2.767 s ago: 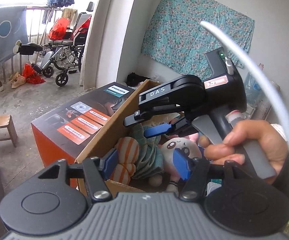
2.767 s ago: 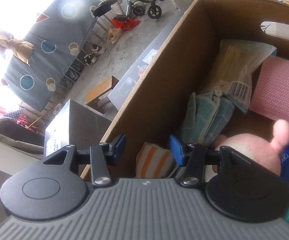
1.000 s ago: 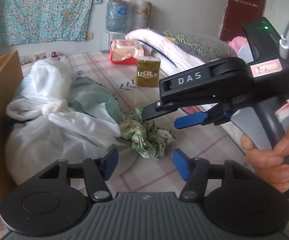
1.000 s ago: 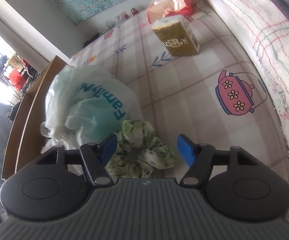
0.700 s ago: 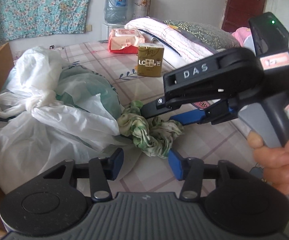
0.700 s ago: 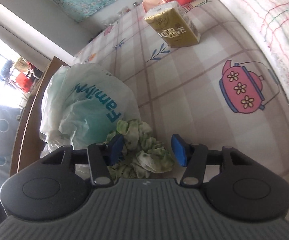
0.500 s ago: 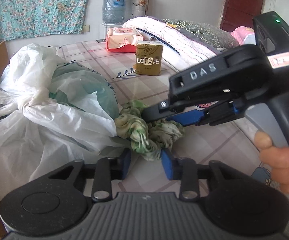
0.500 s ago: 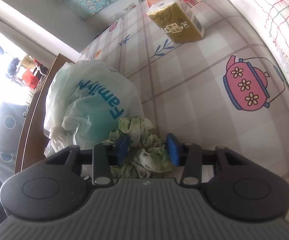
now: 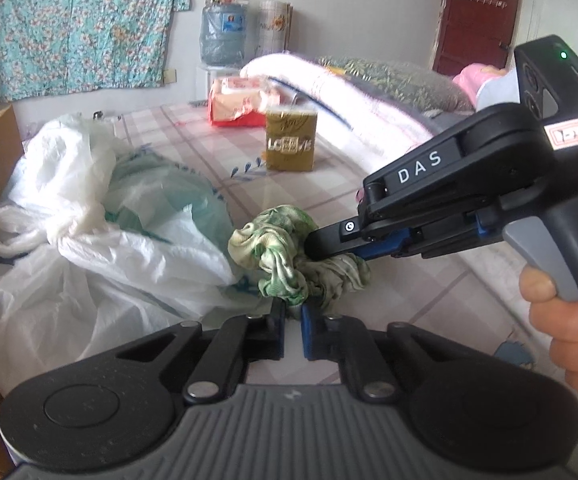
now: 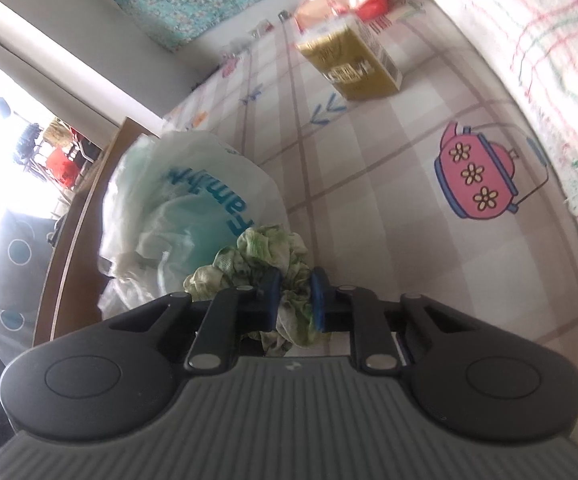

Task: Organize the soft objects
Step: 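Close the right tool on the green floral cloth and lift it, then carry the green floral cloth with the right tool over the box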

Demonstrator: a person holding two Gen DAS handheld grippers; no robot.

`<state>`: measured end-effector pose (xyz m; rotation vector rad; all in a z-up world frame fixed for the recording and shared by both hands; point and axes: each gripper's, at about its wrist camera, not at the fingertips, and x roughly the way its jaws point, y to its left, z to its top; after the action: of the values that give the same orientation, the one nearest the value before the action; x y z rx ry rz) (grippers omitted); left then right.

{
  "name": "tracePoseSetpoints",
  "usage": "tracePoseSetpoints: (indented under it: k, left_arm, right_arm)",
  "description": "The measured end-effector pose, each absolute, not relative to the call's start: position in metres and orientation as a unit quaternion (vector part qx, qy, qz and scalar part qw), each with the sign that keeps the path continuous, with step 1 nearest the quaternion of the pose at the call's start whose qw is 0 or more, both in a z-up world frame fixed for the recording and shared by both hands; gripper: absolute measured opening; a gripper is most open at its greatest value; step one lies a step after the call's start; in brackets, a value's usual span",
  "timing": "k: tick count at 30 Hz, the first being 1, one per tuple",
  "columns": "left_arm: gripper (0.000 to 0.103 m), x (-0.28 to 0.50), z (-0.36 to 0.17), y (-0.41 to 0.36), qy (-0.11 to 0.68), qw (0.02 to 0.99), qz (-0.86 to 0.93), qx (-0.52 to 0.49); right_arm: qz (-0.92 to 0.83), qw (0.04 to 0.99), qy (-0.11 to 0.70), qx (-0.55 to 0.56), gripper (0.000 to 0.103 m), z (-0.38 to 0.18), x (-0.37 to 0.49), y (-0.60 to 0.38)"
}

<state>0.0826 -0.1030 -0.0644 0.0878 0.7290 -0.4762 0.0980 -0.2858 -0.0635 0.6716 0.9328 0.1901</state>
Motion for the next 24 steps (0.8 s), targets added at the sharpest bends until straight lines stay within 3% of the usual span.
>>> tracePoseSetpoints:
  k: [14, 24]
  left_arm:
    - [0.009, 0.065, -0.009, -0.072, 0.265, 0.937, -0.228, 0.01]
    - [0.009, 0.053, 0.039, 0.021, 0.204, 0.974, -0.097, -0.027]
  right_arm:
    - [0.124, 0.875, 0.379, 0.274, 0.015, 0.013, 0.091, -0.255]
    - [0.271, 0.873, 0.353, 0.199, 0.015, 0.073, 0.148, -0.127]
